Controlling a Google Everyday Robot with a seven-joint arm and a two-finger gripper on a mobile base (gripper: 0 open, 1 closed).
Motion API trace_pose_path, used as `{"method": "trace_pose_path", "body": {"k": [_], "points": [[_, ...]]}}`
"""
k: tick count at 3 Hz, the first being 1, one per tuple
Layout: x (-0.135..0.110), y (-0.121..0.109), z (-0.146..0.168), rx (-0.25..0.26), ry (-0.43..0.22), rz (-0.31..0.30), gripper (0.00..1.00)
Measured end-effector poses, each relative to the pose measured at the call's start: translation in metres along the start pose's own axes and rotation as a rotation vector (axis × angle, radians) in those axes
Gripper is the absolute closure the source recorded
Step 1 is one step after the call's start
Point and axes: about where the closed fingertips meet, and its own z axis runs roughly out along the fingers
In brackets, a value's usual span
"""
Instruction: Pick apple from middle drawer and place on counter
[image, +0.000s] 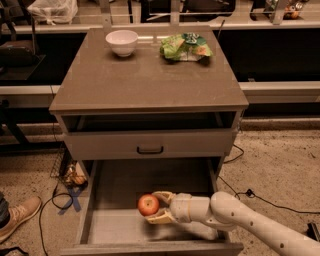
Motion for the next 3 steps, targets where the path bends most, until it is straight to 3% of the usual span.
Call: {"method": "trace_pose_path", "body": {"k": [1,2,3], "points": [[0.0,0.0,0.0,0.0,0.0,0.0,1.0],[-0.044,-0.015,-0.042,0.045,-0.054,-0.037,1.0],[-0.104,-0.03,-0.092,0.085,-0.073,-0.098,1.0]]}}
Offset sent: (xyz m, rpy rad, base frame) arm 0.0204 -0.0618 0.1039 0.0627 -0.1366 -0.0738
